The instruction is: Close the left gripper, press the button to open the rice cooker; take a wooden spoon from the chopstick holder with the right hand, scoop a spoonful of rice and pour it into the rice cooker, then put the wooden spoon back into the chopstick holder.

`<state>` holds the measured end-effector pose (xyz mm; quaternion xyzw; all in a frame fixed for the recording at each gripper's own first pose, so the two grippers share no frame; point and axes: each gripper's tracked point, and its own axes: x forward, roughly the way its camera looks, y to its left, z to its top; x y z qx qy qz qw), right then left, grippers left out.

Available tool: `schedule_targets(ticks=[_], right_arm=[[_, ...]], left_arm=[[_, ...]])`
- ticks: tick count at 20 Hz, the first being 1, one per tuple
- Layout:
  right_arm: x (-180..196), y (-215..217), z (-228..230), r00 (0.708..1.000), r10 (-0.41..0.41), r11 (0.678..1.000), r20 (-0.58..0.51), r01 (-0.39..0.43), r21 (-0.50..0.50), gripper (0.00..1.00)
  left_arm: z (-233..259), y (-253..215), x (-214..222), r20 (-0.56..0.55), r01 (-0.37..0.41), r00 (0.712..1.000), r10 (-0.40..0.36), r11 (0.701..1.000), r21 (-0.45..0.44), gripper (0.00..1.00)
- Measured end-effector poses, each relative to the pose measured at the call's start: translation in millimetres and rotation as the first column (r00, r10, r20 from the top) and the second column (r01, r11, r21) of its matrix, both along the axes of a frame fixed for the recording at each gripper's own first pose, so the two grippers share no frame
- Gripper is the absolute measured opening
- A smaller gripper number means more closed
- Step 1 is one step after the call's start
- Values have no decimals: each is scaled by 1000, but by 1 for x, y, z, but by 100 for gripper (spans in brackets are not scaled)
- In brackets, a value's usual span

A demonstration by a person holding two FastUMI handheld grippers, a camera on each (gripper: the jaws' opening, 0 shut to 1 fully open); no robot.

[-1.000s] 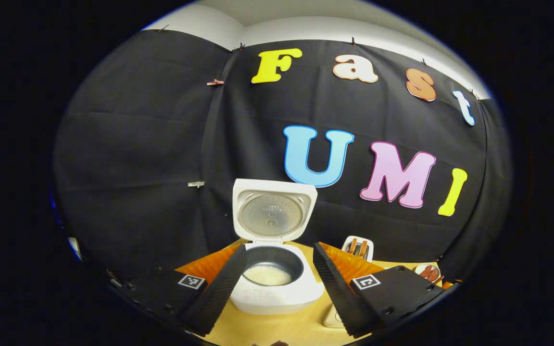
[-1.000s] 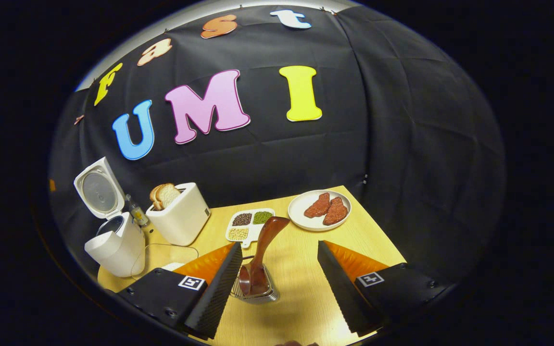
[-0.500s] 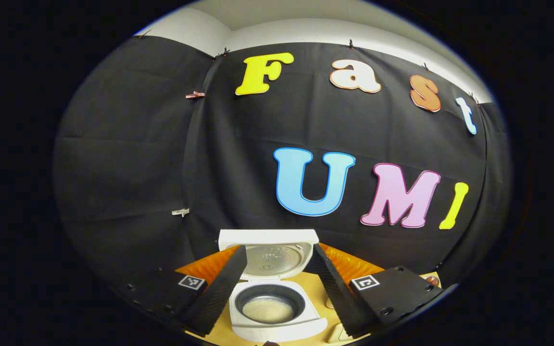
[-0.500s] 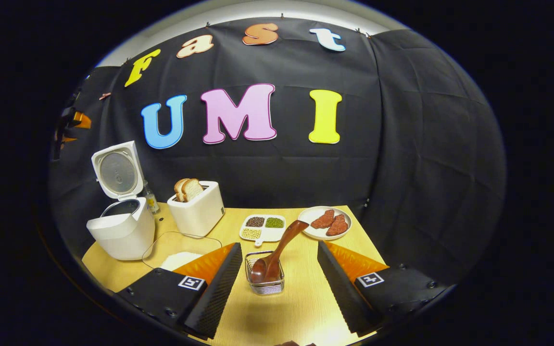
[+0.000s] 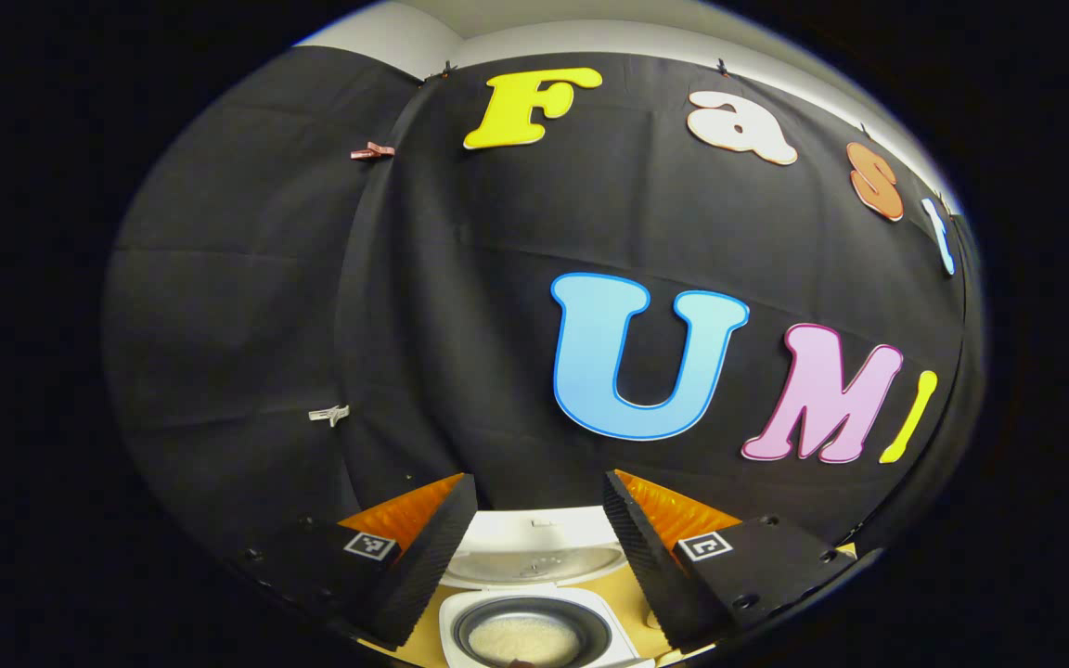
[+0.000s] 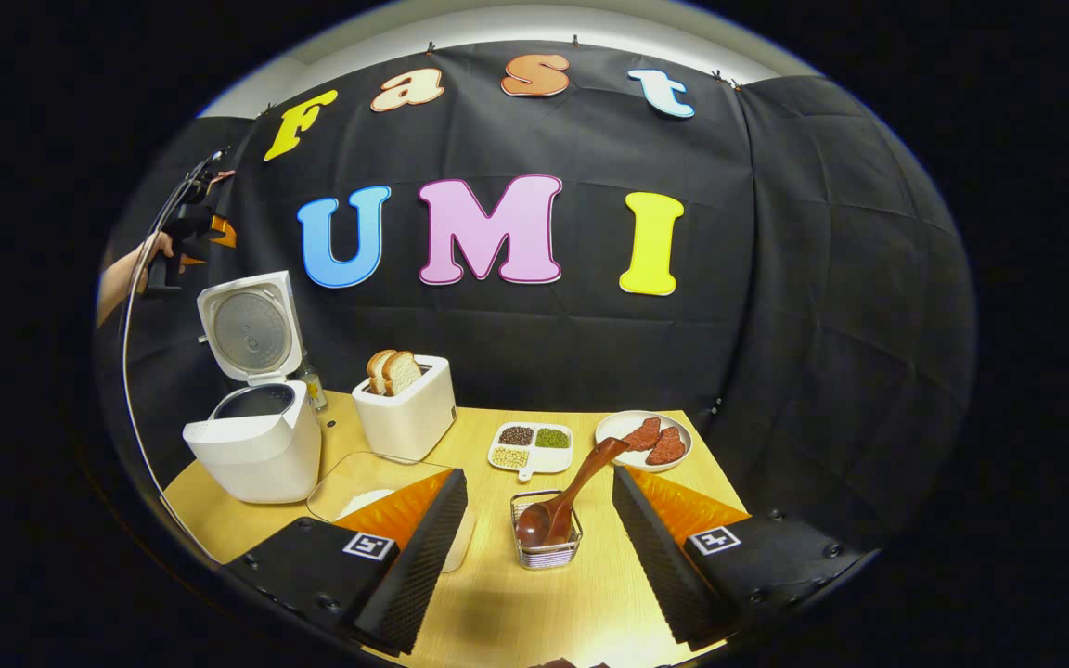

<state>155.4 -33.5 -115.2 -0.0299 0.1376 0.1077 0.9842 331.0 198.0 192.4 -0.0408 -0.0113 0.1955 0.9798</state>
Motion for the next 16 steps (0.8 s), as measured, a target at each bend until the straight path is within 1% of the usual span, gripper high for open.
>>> schedule_targets(ticks=[2,3,5,7,8,9,10,11,16], right_arm=[[-2,9,-2,1000,-8,1000,-8,8,6,99],[-3,14,-4,1000,-5,1000,-15,5,5,99],[-7,24,-6,1000,6,1000,-24,-6,6,99],[-11,30,-8,999,14,1000,-30,-14,6,99],[-14,32,-12,999,18,1000,-37,-18,6,99],[-16,32,-15,999,21,1000,-45,-21,5,99],[-17,33,-20,998,25,1000,-55,-24,3,99],[-18,33,-23,998,28,1000,-64,-28,3,99],[-12,36,-38,993,44,998,-105,-40,38,99]], left_arm=[[-11,12,23,-18,3,1000,-4,999,-49,95],[-16,22,32,-28,-10,1000,8,998,-63,95],[-28,37,47,-55,-35,998,31,997,-67,95],[-39,40,57,-98,-46,994,40,997,-63,96],[-48,40,60,-134,-54,990,44,996,-66,96],[-50,39,61,-156,-72,986,66,997,-35,95],[-52,38,62,-183,-81,980,78,997,-9,98],[-57,34,58,-213,-92,973,92,996,6,98],[-72,7,32,-266,-95,961,81,995,-40,98]])
